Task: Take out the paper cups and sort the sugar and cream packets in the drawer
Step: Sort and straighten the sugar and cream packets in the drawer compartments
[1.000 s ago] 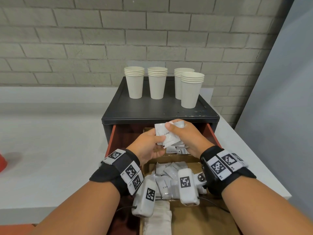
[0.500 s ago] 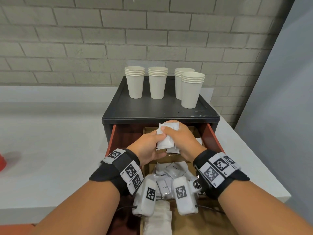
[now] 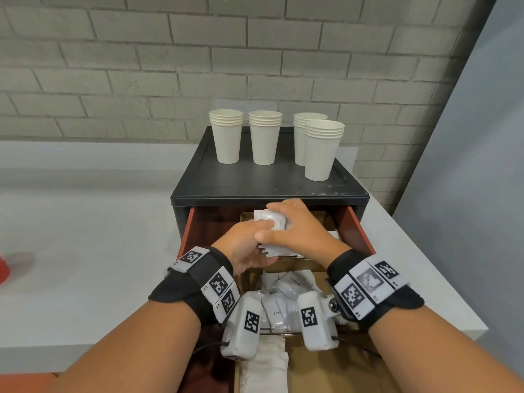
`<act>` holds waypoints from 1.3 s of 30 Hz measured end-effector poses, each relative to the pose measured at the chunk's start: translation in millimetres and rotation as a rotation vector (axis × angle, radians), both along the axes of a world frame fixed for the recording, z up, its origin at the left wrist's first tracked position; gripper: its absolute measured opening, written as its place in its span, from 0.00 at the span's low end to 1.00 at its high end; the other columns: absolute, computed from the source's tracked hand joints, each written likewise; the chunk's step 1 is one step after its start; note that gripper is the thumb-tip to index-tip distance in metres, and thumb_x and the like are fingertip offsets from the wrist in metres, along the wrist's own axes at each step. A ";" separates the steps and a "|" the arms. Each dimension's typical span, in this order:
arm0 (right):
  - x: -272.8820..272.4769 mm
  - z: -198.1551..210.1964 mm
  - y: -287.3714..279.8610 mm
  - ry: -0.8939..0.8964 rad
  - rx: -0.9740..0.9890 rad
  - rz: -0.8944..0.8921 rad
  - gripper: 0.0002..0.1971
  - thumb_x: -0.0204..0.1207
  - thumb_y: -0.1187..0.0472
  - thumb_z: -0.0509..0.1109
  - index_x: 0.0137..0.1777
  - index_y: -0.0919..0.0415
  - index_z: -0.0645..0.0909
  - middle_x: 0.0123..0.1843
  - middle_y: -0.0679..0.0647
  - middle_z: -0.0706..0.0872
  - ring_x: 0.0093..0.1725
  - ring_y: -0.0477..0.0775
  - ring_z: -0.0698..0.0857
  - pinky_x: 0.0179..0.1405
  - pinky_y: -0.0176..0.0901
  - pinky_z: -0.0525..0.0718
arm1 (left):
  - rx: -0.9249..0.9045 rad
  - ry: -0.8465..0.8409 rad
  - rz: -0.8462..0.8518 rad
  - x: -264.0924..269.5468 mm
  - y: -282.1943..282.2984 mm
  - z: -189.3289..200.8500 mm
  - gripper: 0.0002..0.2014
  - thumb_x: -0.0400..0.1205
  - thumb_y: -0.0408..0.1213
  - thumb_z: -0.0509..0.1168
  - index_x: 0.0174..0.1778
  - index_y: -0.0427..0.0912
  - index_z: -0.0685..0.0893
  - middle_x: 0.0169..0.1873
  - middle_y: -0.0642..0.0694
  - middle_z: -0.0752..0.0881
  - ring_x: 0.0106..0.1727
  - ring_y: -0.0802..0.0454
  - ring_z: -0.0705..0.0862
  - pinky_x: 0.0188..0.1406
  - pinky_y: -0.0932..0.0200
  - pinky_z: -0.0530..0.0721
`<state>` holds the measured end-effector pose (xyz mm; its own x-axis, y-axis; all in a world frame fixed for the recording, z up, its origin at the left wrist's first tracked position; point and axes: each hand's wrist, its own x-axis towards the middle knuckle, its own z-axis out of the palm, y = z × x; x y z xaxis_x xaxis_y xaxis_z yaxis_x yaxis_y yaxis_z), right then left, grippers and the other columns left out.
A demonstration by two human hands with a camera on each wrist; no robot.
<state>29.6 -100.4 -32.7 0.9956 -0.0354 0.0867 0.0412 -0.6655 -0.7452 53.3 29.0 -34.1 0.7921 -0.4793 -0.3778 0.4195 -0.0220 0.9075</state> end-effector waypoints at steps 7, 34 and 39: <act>-8.3 -0.4 4.7 0.178 -0.351 0.112 0.47 0.61 0.61 0.81 0.78 0.57 0.58 0.67 0.55 0.63 0.59 0.53 0.74 0.54 0.39 0.79 | 0.087 -0.004 -0.028 -1.1 -6.5 -4.1 0.10 0.85 0.38 0.59 0.62 0.48 0.77 0.46 0.45 0.84 0.45 0.50 0.83 0.38 0.54 0.85; 0.3 7.3 -32.6 0.398 -0.509 -0.072 0.30 0.77 0.59 0.68 0.79 0.57 0.64 0.77 0.61 0.68 0.72 0.63 0.73 0.71 0.50 0.74 | 0.082 0.168 0.193 10.8 -2.0 -4.6 0.16 0.84 0.27 0.59 0.67 0.42 0.68 0.60 0.36 0.77 0.60 0.41 0.78 0.52 0.49 0.83; 3.3 -1.1 -31.3 0.579 -0.734 -0.074 0.26 0.83 0.69 0.54 0.81 0.61 0.58 0.77 0.61 0.70 0.75 0.62 0.72 0.76 0.53 0.69 | 0.047 0.189 0.255 13.0 -3.6 -3.7 0.22 0.83 0.29 0.60 0.73 0.43 0.66 0.66 0.36 0.75 0.64 0.39 0.78 0.51 0.48 0.83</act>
<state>33.0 -131.7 -33.8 0.8881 -0.2337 -0.3957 -0.2662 -0.9635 -0.0285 66.3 25.5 -37.7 0.7982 -0.2529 -0.5467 0.5779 0.0651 0.8135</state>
